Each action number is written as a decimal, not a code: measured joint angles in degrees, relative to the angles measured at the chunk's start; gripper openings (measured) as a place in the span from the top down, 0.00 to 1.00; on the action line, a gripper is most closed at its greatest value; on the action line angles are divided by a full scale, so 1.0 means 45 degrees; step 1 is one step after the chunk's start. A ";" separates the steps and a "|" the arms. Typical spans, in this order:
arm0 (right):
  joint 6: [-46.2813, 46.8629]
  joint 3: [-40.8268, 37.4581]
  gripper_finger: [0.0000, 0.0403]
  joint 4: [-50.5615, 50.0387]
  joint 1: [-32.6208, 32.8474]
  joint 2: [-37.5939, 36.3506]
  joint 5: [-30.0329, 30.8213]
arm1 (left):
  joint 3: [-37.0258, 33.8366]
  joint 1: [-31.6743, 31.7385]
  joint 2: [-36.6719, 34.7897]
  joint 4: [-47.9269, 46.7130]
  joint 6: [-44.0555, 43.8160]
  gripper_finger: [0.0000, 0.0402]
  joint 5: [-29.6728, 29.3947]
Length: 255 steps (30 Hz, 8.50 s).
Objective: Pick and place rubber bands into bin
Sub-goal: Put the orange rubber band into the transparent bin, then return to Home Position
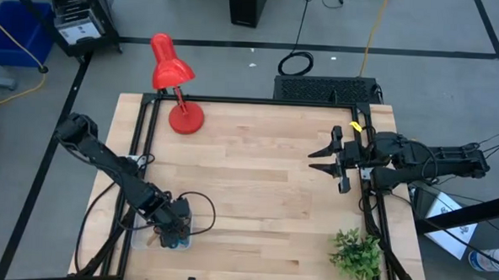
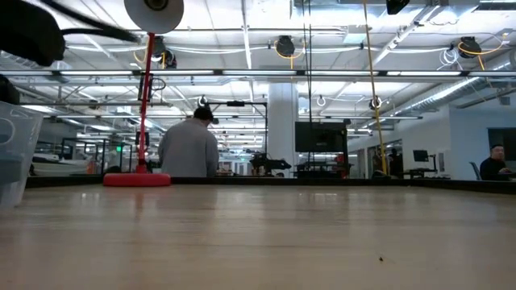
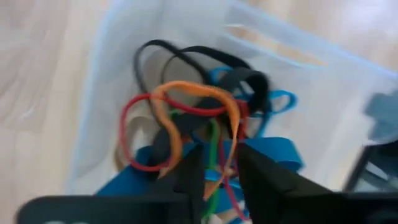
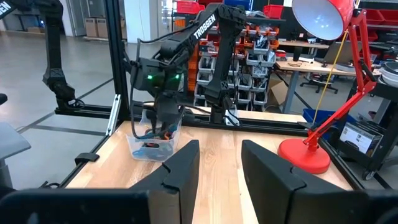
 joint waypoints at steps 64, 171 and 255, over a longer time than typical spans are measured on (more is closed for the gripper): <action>0.0987 -0.5680 0.72 0.0628 -0.2016 -0.6851 -0.2069 | -0.6237 0.7689 -1.5767 0.4753 1.1756 0.50 0.0177; 0.1714 -0.9423 0.72 0.2201 -0.2011 -0.8374 0.1608 | -0.9974 1.0156 -1.6436 0.9326 1.2018 0.50 -0.0731; 0.2380 -0.9418 0.72 0.4178 -0.2011 -0.8451 0.1608 | -0.9974 1.0151 -1.6436 0.9321 1.2016 0.50 -0.0736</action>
